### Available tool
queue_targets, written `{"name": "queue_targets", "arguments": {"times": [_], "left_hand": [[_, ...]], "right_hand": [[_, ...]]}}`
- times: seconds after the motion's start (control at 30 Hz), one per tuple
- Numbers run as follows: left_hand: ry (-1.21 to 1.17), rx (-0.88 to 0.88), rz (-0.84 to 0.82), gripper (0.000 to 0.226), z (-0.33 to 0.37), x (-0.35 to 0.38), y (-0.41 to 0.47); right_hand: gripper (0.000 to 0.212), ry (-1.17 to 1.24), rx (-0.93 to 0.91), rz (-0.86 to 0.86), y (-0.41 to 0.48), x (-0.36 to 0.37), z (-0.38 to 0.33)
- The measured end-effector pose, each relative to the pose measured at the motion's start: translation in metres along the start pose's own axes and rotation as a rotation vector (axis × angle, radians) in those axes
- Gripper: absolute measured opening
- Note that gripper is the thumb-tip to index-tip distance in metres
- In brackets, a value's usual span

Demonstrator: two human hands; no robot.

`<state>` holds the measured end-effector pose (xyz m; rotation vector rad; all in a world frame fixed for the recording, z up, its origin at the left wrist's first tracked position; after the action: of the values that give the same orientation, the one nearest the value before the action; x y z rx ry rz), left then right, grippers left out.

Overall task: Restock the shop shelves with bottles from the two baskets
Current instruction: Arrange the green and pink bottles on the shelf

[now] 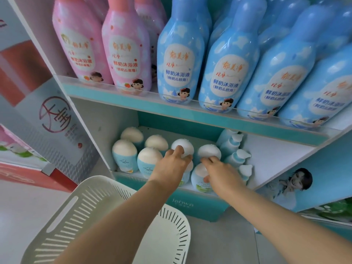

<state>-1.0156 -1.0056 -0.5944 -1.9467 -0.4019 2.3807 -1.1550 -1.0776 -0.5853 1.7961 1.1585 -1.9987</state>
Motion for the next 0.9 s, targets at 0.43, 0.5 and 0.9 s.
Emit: {"name": "queue_targets", "arguments": {"times": [0.43,0.5,0.9], "left_hand": [[0.050,-0.002,0.040,0.064,0.002,0.004,0.000],[0.072,-0.002,0.074,0.064,0.003,0.004,-0.002],[0.084,0.107,0.219,0.048,0.030,-0.003,-0.017]], "right_hand": [[0.050,0.017,0.034,0.042,-0.005,0.001,0.001],[0.053,-0.027,0.025,0.069,-0.009,-0.003,0.002],[0.045,-0.342,-0.011,-0.001,-0.049,-0.044,0.040]]}}
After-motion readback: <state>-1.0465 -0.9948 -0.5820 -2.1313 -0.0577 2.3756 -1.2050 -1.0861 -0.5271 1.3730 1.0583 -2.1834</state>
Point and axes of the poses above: each hand's wrist, its own y-axis towards the middle knuckle, its own x-axis out of the palm, z = x × y, the point moved 1 cm from there along y, towards the middle knuckle, and after that the axes turned 10 degrees about -z, right-handed, at the moved point
